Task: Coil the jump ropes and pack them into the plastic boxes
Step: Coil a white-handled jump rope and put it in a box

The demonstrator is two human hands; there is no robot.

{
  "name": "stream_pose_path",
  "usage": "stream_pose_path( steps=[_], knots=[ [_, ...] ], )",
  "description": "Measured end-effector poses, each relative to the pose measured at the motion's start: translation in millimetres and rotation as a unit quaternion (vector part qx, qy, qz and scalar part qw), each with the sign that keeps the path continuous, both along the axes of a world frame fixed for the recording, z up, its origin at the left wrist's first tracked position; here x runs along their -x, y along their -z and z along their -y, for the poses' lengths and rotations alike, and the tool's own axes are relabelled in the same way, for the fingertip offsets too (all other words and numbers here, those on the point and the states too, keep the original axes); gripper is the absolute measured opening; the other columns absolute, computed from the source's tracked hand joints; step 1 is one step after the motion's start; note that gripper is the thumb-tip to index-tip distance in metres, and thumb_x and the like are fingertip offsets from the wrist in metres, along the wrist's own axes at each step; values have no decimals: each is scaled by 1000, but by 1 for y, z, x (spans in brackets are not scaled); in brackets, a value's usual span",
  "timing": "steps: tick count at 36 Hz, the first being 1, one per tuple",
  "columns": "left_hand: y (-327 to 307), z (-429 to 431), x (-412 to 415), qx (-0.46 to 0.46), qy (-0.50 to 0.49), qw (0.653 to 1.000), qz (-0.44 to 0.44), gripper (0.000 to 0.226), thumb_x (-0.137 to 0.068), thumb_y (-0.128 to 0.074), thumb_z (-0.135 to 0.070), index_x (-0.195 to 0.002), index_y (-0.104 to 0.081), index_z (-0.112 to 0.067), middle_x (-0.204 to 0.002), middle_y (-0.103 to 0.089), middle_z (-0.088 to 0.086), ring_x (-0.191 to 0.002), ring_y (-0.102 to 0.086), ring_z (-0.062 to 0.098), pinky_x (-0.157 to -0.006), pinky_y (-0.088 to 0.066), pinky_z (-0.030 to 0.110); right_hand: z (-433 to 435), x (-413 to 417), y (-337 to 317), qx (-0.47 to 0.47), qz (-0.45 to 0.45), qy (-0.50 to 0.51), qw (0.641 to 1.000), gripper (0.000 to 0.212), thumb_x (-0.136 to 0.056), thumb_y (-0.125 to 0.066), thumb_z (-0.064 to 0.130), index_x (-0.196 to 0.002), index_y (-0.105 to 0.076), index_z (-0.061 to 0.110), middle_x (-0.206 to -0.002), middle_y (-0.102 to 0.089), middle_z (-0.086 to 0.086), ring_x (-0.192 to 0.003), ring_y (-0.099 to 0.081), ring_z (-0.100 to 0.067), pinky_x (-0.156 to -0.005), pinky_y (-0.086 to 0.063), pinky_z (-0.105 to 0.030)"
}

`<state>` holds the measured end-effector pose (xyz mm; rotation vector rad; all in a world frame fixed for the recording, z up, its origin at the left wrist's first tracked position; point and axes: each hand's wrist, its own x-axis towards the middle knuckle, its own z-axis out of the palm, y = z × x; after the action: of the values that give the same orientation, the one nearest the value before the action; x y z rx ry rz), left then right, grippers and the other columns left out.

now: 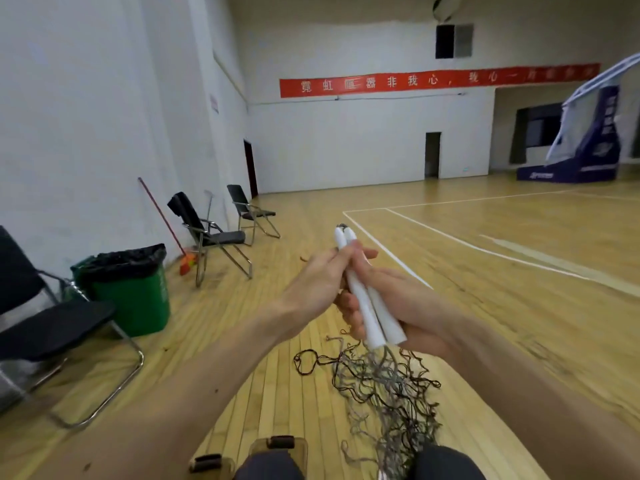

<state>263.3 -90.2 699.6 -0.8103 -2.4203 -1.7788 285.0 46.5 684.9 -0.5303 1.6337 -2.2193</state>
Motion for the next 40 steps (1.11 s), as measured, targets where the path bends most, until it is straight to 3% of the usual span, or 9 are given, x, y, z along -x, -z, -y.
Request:
stream_pose_path(
  steps=[5,11,15,19,21,24,28,33,40],
  knots=[
    [8,7,-25,35,44,998,35,51,-107,-24,-48,-115,-66,-20,-59,-51,5,-61,-57,23,-68,-51,39,4,-23,7,5,-1,-1,1000,49,-94,-54,54,-85,-57,6,-67,-54,-9,-55,-53,-20,-49,-51,-30],
    [22,18,-21,90,-125,977,-145,71,-95,-25,-66,-56,-55,-15,-51,-52,-2,-48,-46,14,-54,-39,33,5,-32,25,26,29,-13,999,41,-97,-52,48,-98,-59,7,-66,-51,-5,-52,-48,-16,-49,-46,-27],
    [35,28,2,-8,-235,957,-173,46,-102,-35,-56,-79,-54,-20,-72,-56,-6,-62,-51,8,-65,-44,32,4,-36,37,0,33,-30,999,43,-91,-55,49,-101,-61,7,-66,-53,-5,-52,-49,-17,-49,-48,-28],
    [49,23,2,-83,-91,992,-29,47,-104,-28,-51,-103,-66,-23,-104,-70,2,-99,-68,20,-84,-51,35,8,-37,51,-31,39,-35,998,45,-97,-50,50,-104,-64,8,-69,-57,-8,-54,-53,-19,-51,-51,-28],
    [63,19,0,-109,-28,993,47,59,-99,-27,-58,-102,-70,-17,-96,-74,10,-91,-62,45,-84,-47,46,11,-34,59,-36,51,-26,998,47,-99,-47,51,-107,-64,8,-68,-57,-7,-53,-53,-18,-50,-51,-28],
    [84,17,4,-105,-30,992,60,58,-105,-28,-52,-101,-70,-13,-85,-66,19,-75,-48,34,-69,-43,43,14,-29,74,-20,93,-22,995,49,-96,-49,53,-107,-64,8,-63,-52,-5,-49,-49,-16,-47,-47,-28],
    [108,22,11,-42,-74,996,19,43,-108,-32,-37,-105,-63,-7,-63,-55,7,-52,-49,18,-48,-39,26,18,-20,98,-15,144,-16,989,48,-95,-51,55,-102,-62,9,-62,-45,-3,-47,-43,-14,-46,-40,-26],
    [138,33,23,-14,-144,988,-44,22,-104,-41,-44,-91,-49,-28,-67,-53,-1,-52,-52,16,-54,-44,38,25,-10,120,-21,181,-8,983,51,-91,-50,60,-96,-56,10,-61,-34,1,-46,-31,-9,-43,-31,-21],
    [160,38,34,-40,-194,979,-54,27,-102,-51,-28,-83,-34,-18,-73,-40,1,-61,-38,13,-57,-38,32,33,1,135,-24,189,-43,981,35,-88,-60,44,-96,-56,10,-60,-38,2,-47,-32,-9,-45,-33,-20]
  ],
)
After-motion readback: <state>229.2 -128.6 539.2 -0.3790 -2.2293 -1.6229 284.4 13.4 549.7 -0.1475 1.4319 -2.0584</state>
